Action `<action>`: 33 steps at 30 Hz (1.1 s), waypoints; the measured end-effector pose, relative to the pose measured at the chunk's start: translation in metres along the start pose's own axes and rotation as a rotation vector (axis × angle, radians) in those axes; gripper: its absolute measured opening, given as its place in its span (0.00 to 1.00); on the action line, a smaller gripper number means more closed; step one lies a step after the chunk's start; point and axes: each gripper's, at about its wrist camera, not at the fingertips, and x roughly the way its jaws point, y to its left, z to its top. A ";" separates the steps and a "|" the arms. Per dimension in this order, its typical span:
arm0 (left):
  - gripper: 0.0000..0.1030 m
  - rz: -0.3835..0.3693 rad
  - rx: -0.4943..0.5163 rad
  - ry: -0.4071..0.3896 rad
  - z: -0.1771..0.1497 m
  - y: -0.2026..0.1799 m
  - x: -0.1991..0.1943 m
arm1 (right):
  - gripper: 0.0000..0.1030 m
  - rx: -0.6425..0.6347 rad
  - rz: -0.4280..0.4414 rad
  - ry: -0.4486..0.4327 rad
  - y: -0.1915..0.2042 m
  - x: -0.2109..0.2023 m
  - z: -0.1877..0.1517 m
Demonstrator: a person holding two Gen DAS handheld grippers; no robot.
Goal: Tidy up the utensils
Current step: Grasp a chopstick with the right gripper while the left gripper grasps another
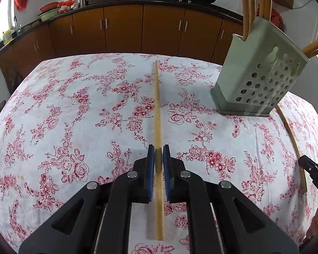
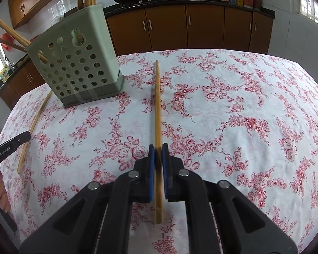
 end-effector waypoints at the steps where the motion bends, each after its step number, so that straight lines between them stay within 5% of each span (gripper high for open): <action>1: 0.09 -0.001 -0.001 0.000 -0.001 0.001 -0.001 | 0.08 0.000 0.001 0.000 -0.001 0.000 0.000; 33: 0.10 -0.002 -0.001 -0.002 -0.001 0.001 -0.001 | 0.08 0.001 0.001 0.000 -0.001 0.000 0.001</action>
